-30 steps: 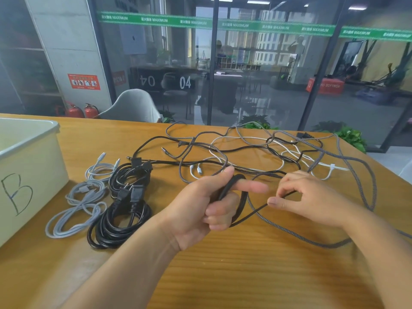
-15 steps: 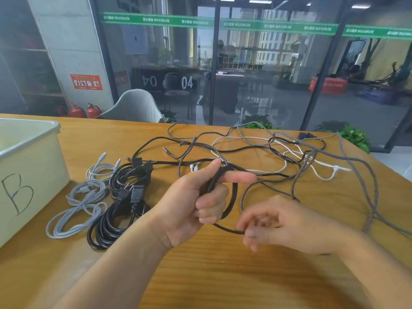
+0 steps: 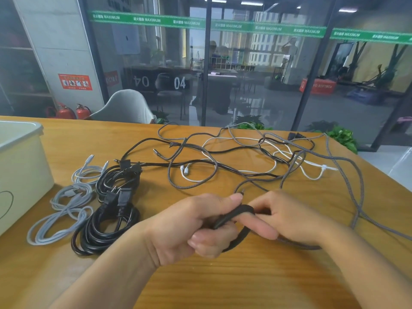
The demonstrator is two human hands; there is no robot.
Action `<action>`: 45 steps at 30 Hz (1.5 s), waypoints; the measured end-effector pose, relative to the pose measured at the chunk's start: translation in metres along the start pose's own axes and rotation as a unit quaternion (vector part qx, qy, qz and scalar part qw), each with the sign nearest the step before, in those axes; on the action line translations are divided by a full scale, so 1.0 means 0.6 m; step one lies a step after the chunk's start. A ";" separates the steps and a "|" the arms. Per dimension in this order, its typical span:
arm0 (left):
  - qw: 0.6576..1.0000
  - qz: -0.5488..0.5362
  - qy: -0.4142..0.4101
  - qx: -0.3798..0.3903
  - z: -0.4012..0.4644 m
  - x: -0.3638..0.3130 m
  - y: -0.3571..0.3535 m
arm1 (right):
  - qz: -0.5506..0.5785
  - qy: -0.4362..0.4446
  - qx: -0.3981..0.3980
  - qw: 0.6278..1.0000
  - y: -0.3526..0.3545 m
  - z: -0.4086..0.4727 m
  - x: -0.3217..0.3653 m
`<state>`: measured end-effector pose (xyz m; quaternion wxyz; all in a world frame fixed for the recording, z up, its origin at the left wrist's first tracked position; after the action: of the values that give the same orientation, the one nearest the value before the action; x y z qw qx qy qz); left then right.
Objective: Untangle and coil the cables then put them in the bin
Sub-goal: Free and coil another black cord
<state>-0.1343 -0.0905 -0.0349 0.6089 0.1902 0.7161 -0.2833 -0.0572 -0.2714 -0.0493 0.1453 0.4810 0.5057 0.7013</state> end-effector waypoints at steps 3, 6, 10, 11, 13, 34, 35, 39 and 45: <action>1.000 0.017 -0.002 -0.025 0.001 -0.001 0.005 | -0.022 -0.021 -0.095 0.995 0.038 -0.001 -0.024; 0.993 0.070 0.000 -0.093 0.009 0.003 0.010 | -0.032 0.025 -0.257 0.966 0.059 -0.002 -0.018; 0.974 0.127 -0.006 -0.185 0.015 0.006 0.019 | 0.018 0.076 -0.365 0.928 0.058 -0.018 0.022; 0.971 0.134 -0.005 -0.199 0.016 0.006 0.020 | 0.028 0.087 -0.371 0.924 0.052 -0.020 0.033; 0.963 0.151 0.000 -0.223 0.019 0.010 0.018 | 0.055 0.109 -0.366 0.923 0.035 -0.022 0.055; 0.887 0.116 -0.154 -0.419 0.020 0.002 0.033 | 0.125 0.101 -0.159 0.974 -0.035 -0.020 0.095; 0.884 0.107 -0.166 -0.424 0.019 0.000 0.037 | 0.158 0.093 -0.134 0.974 -0.039 -0.019 0.094; 0.871 0.064 -0.210 -0.438 0.012 -0.008 0.051 | 0.264 0.072 -0.073 0.959 -0.056 -0.010 0.091; 0.864 0.035 -0.249 -0.436 0.008 -0.012 0.058 | 0.288 0.079 -0.070 0.952 -0.069 0.006 0.079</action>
<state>-0.1082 -0.0665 -0.0345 0.7972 -0.1466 0.5843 0.0413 -0.0896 -0.2183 -0.0591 -0.0704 0.5381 0.3050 0.7826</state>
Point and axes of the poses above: each hand's wrist, its own z-axis towards the middle knuckle, its own y-axis out of the back of the hand, x = y × z, the point moved 4 cm from there along z, towards the middle knuckle, and after that the axes turned 6 degrees about -x, right-handed, at the moved point
